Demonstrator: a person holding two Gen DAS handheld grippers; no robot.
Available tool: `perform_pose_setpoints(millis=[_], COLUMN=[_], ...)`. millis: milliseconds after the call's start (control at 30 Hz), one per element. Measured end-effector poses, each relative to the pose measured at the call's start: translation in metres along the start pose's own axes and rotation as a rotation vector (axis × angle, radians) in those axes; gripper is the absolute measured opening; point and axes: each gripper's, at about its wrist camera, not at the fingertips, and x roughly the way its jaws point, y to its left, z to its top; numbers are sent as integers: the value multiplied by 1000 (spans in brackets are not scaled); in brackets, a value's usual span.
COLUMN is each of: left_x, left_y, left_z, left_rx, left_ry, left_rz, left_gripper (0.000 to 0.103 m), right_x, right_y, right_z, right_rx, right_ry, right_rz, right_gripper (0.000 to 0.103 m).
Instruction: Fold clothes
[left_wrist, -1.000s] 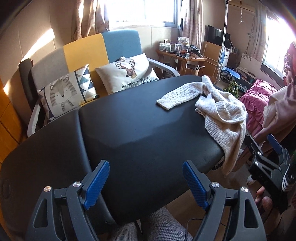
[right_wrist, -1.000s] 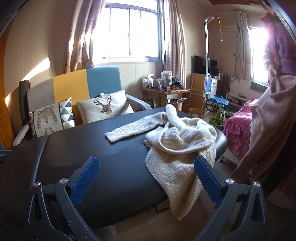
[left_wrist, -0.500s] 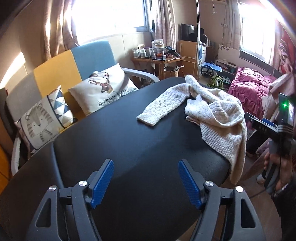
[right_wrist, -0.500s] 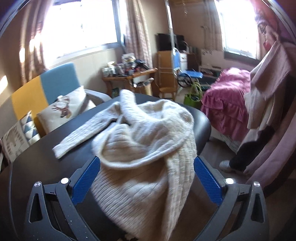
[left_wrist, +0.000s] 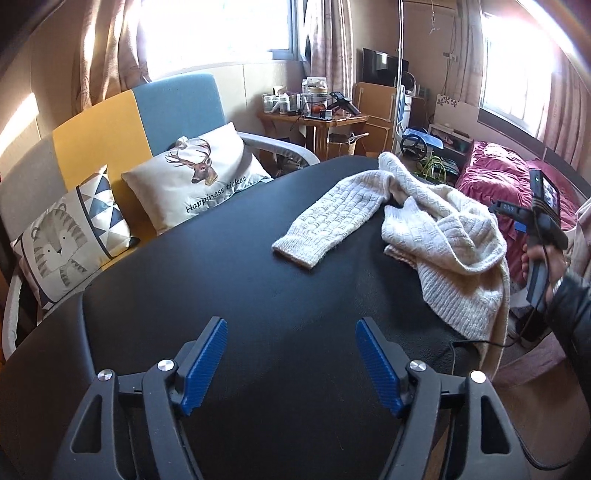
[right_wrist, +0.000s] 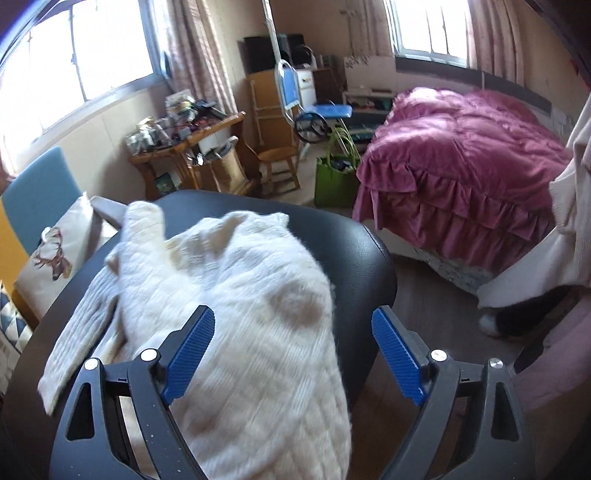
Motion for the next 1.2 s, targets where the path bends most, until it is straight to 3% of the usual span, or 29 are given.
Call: perform_pose_setpoints(millis=[167,267,367,533,600,833,967,1200], left_x=[6,8,10,14,15,10,0,-33], left_y=[4,8,13,15,14,14,17,42], left_z=[-3,-5,-6,-8,-8,-7,-6,-14], left_rx=[2,-5,-15,-25,-23,-41,-49,-103], left_ry=[19,28,38,52,54,46,28,-23], left_rz=[6,14,20,22,21,7,6,33], left_gripper=[74,74,74,74,74,74,74,74], right_x=[40,57,68,64,54,-1,-44,-103], right_y=[-6,-11,-13,4,7,31,75,158], right_z=[14,13,9,3,5,11,12,-17], right_rx=[50,113,172,119,109,91,4,-128], right_ry=[79,129,177,188,164,89,51,67], right_rz=[-6,22,110,198,239,447,578,775], right_gripper=[89,82,68,24,19,13,13,13])
